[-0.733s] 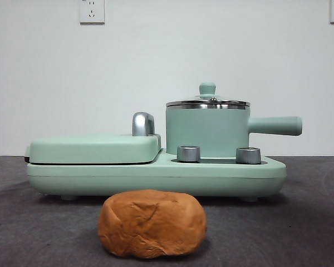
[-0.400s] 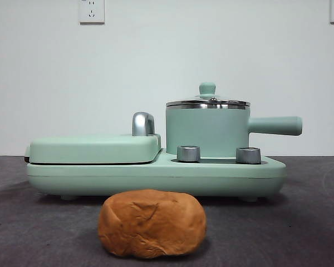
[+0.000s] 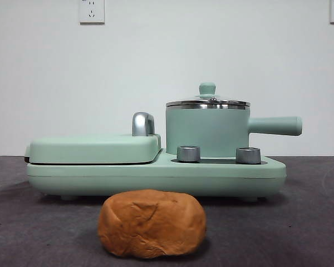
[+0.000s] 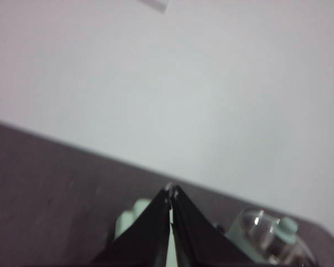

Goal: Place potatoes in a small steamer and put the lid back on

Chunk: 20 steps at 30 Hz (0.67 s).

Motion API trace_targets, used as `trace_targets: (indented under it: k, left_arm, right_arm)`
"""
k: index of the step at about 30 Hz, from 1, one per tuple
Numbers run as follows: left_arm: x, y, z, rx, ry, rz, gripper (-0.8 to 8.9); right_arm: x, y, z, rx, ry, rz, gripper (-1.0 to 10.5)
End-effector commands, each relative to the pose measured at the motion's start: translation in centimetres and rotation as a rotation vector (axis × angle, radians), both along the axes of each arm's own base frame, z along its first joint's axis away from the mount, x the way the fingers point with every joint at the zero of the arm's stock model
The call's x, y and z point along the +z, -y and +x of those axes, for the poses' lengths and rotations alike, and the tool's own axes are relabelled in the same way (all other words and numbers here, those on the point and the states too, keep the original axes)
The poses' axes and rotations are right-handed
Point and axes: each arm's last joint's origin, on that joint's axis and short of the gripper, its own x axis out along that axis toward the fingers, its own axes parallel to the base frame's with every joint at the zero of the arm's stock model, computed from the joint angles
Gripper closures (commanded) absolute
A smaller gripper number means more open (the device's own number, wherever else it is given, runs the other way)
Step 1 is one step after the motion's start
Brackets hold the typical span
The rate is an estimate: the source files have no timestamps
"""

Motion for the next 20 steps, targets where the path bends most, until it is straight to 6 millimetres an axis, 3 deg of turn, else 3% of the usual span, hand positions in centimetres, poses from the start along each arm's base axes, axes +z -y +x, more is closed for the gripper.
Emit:
trace_targets:
  k: [1, 10, 20]
  left_arm:
    - [1.8, 0.1, 0.3, -0.030, -0.069, 0.062, 8.04]
    - [3.7, 1.2, 3.8, -0.302, -0.372, 0.293, 8.04]
    - [4.4, 2.7, 5.5, -0.541, -0.382, 0.639, 8.05]
  right_arm:
    - [1.1, -0.2, 1.1, 0.075, -0.093, -0.027, 9.3]
    - [0.7, -1.5, 4.5, 0.306, -0.349, -0.260, 9.3]
    - [-1.4, -4.4, 4.7, 0.438, -0.394, -0.676, 9.3]
